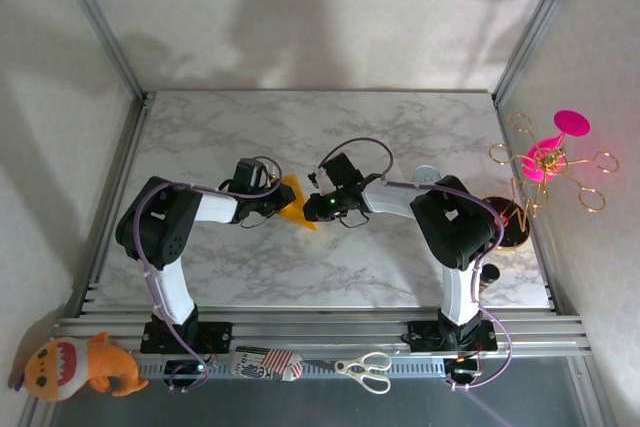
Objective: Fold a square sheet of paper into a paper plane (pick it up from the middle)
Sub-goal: Fourth fold the wing at the center of the table.
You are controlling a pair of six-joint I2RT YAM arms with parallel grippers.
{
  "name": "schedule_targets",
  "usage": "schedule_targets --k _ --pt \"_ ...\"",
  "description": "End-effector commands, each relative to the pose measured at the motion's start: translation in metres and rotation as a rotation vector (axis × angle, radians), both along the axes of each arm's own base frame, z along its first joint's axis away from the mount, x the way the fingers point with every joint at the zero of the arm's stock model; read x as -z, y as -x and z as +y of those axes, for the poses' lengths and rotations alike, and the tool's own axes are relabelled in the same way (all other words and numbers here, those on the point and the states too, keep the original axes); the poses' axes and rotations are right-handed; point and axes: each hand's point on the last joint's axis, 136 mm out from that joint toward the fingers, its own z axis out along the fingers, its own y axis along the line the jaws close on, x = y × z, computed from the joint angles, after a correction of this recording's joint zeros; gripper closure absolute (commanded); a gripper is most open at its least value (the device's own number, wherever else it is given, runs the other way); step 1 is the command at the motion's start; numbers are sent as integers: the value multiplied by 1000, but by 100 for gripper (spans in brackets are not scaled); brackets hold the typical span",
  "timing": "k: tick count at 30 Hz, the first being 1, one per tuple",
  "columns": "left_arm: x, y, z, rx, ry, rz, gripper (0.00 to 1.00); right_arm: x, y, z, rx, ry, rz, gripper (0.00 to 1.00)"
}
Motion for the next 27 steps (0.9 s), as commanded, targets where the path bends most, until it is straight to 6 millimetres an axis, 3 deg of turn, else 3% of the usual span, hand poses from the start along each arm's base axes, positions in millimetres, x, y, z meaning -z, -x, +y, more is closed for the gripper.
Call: schedule_targets --k 1,7,27 --pt "38 16 21 -38 -132 102 89 3 8 -4 -10 9 50 89" --pt "43 19 24 -56 -150 123 89 14 25 -16 -36 47 94 90" --pt "64 28 41 -119 -234 218 90 40 25 -32 -1 153 106 89"
